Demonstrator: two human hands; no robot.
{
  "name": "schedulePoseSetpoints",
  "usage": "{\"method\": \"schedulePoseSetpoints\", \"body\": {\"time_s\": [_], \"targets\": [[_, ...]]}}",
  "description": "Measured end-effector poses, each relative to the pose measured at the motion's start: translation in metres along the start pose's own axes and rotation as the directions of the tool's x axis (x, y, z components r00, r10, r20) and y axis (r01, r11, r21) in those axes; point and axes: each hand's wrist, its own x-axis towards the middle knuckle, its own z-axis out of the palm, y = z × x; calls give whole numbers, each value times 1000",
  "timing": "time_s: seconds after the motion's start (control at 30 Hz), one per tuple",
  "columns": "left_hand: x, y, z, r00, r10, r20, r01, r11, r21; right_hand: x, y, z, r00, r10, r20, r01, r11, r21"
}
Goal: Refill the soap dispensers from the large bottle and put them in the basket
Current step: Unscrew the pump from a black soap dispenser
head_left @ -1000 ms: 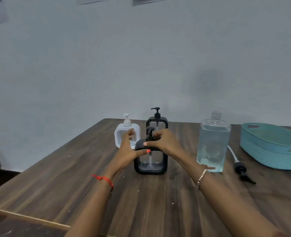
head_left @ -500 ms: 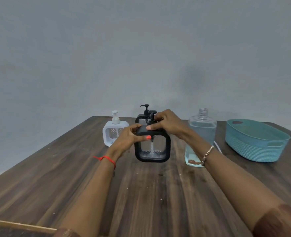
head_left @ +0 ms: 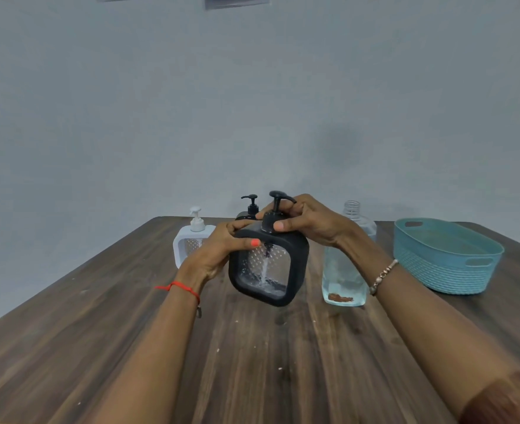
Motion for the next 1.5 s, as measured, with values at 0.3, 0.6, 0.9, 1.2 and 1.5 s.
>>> {"method": "schedulePoseSetpoints", "body": {"time_s": [0.3, 0.6, 0.9, 1.2, 1.5], "targets": [[13, -5, 12, 927, 128, -353, -57, 977, 204, 4, 10, 30, 784, 4, -621, -140, 975, -170], [5, -4, 7, 962, 29, -270, -29, 1000, 5, 8, -5, 25, 899, 51, -435, -118, 985, -128], [2, -9, 14, 967, 12, -255, -28, 998, -58, -3, -2, 8, 958, 139, -249, -176, 976, -131], [3, -12, 17, 933, 22, -358, -26, 1000, -6, -8, -3, 7, 899, 112, -423, -187, 972, -140], [3, -14, 21, 923, 13, -384, -9, 1000, 13, -2, -6, 22, 830, 60, -555, -227, 945, -238]]}}
